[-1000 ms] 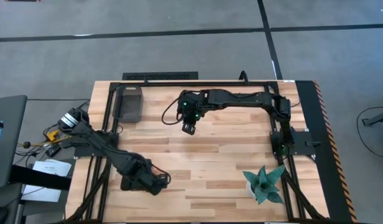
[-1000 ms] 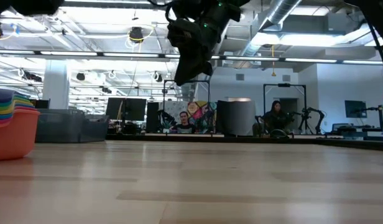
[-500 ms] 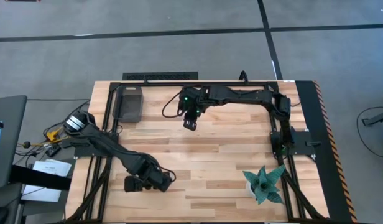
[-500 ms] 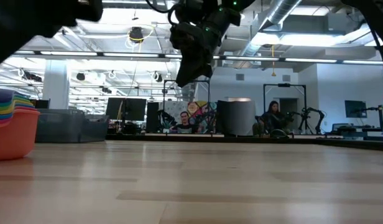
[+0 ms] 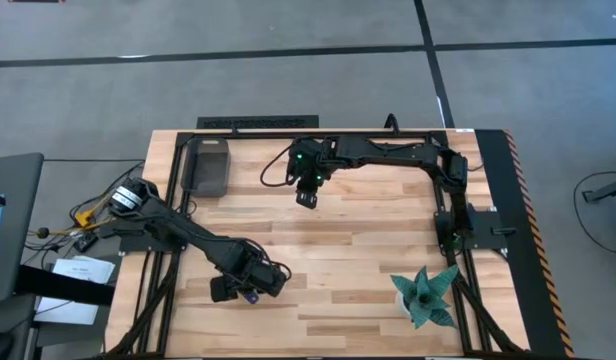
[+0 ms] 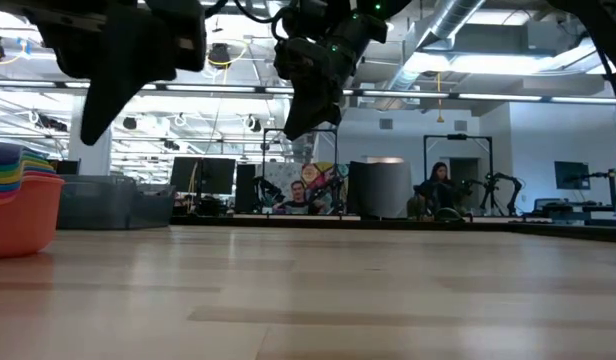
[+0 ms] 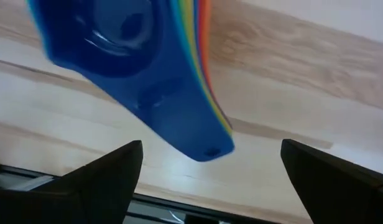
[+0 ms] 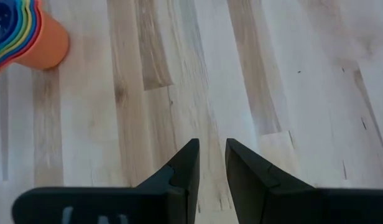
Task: Nest measuring cups in basket
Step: Put the stacked measuring cups into the black bin
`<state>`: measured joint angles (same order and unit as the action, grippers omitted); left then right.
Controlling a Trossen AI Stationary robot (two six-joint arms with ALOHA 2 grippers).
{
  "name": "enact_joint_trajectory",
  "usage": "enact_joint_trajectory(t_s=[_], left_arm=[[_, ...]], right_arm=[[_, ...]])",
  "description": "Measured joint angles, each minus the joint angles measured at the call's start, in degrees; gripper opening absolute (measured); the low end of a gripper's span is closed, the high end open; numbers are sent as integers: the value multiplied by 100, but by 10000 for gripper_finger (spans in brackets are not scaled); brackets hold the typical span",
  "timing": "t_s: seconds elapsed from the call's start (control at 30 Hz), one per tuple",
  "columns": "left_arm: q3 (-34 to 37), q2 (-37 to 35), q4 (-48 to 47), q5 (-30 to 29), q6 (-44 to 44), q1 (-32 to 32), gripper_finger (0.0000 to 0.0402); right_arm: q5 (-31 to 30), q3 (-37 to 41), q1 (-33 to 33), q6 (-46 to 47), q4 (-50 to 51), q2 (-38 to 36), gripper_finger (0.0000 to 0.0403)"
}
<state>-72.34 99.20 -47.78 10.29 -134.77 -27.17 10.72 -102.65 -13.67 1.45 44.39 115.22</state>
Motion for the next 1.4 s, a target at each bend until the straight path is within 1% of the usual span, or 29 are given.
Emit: enact_joint_trajectory(t_s=[0.13,0.43,0.7,0.87,1.17,1.3,1.4], left_arm=[[-9,103,134,98,-3,-10,371],[11,221,-180,87,44,-49,371],[15,512,-114,-169,98,100,371],[15,509,-155,-373,382,196,370],[15,509,-266,-199,481,118,344],[15,509,-257,-13,656,9,341],[15,509,-333,-3,641,-83,340]], right_arm=[[0,0,0,0,29,0,103],[0,0,0,0,-34,0,103],[0,0,0,0,-36,0,103],[-2,0,3,1,-17,0,103],[4,0,7,-8,29,0,103],[37,0,15,-52,14,0,103],[162,0,38,-53,-6,24,103]])
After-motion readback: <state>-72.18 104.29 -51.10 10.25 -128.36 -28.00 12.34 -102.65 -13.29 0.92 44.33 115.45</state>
